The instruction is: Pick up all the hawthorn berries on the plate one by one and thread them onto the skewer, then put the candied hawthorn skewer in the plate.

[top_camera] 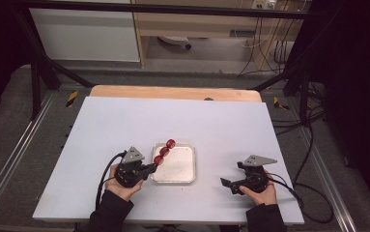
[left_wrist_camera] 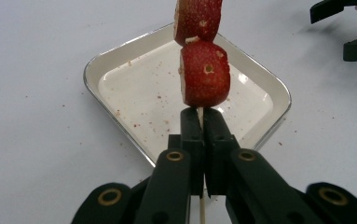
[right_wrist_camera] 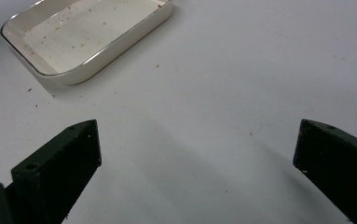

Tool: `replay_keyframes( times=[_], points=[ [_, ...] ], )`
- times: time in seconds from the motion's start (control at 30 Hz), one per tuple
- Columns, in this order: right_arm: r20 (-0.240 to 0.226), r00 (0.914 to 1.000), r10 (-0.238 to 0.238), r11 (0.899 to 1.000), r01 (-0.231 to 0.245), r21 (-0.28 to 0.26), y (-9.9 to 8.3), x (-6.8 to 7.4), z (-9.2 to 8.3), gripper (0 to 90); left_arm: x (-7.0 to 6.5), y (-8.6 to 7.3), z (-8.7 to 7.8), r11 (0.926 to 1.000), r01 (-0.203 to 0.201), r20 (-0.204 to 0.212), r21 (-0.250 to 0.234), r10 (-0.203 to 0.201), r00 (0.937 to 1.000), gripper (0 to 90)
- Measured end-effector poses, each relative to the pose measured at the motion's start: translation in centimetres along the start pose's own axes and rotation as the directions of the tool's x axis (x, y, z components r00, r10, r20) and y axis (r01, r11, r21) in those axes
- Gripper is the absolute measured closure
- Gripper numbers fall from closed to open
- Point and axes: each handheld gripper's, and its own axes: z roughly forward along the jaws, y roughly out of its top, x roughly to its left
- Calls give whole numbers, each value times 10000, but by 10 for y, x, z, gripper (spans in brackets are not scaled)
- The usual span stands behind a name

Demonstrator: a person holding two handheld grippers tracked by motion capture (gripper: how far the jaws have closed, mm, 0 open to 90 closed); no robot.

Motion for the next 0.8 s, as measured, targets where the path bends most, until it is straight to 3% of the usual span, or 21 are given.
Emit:
replay_keyframes(
  times=[0.37, 0.8],
  points=[
    [-25, 10000, 58, 10000, -58, 58, -2, -1, -3, 10, -1, 19, 8, 9969, -406, -16, 674, 408, 9992, 879],
    [-78, 9998, 165, 9998, -166, -94, -2, -1, -5, 11, 1, 24, 36, 9877, -238, -142, 1546, 263, 9996, 879]
  ],
)
